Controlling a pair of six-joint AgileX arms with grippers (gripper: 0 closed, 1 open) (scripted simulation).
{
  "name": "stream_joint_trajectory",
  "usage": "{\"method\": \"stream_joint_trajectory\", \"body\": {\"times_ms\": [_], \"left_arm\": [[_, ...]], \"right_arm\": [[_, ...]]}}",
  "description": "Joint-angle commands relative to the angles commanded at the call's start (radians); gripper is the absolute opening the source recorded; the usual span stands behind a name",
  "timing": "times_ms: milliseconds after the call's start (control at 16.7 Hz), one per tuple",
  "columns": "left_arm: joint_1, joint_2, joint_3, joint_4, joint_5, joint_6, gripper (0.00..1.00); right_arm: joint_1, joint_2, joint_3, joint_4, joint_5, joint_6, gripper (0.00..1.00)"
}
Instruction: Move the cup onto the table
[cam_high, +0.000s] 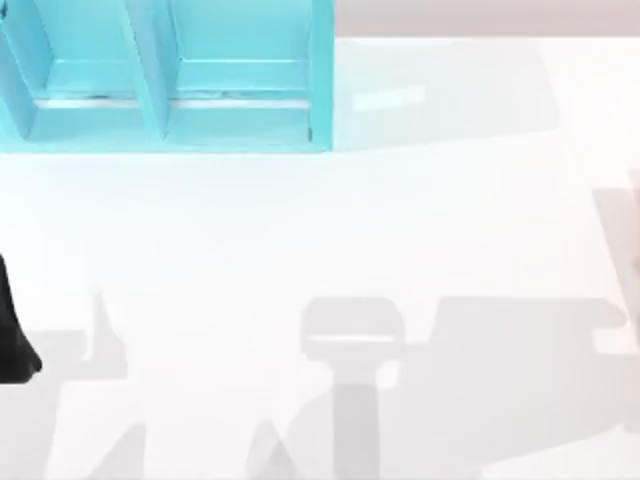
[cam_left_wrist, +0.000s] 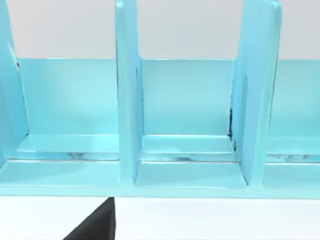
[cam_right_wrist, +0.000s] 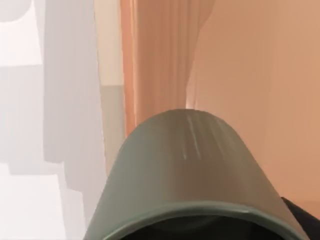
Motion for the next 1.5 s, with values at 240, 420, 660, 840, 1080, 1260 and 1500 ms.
{"method": "stream_joint_trajectory", "body": {"times_ms": [240, 420, 660, 840, 1080, 1260, 1500], "left_arm": [[0.0, 0.0, 0.0, 0.0, 0.0, 0.0, 1.0], [0.0, 0.0, 0.0, 0.0, 0.0, 0.0, 1.0], [0.0, 0.0, 0.0, 0.0, 0.0, 0.0, 1.0], [0.0, 0.0, 0.0, 0.0, 0.0, 0.0, 1.0], [0.0, 0.0, 0.0, 0.0, 0.0, 0.0, 1.0], [0.0, 0.0, 0.0, 0.0, 0.0, 0.0, 1.0], [0.0, 0.0, 0.0, 0.0, 0.0, 0.0, 1.0]], "right_arm": [[-0.002, 0.006, -0.001, 0.001, -0.002, 0.003, 0.0], [0.064, 0.064, 0.065, -0.023, -0.002, 0.069, 0.0], [0.283, 0.22, 0.27, -0.083, -0.002, 0.293, 0.0], [0.513, 0.355, 0.454, -0.129, -0.001, 0.524, 0.0], [0.794, 0.506, 0.666, -0.174, 0.001, 0.803, 0.0], [0.906, 0.57, 0.763, -0.189, 0.003, 0.914, 0.0], [0.928, 0.582, 0.782, -0.191, 0.003, 0.936, 0.0]]}}
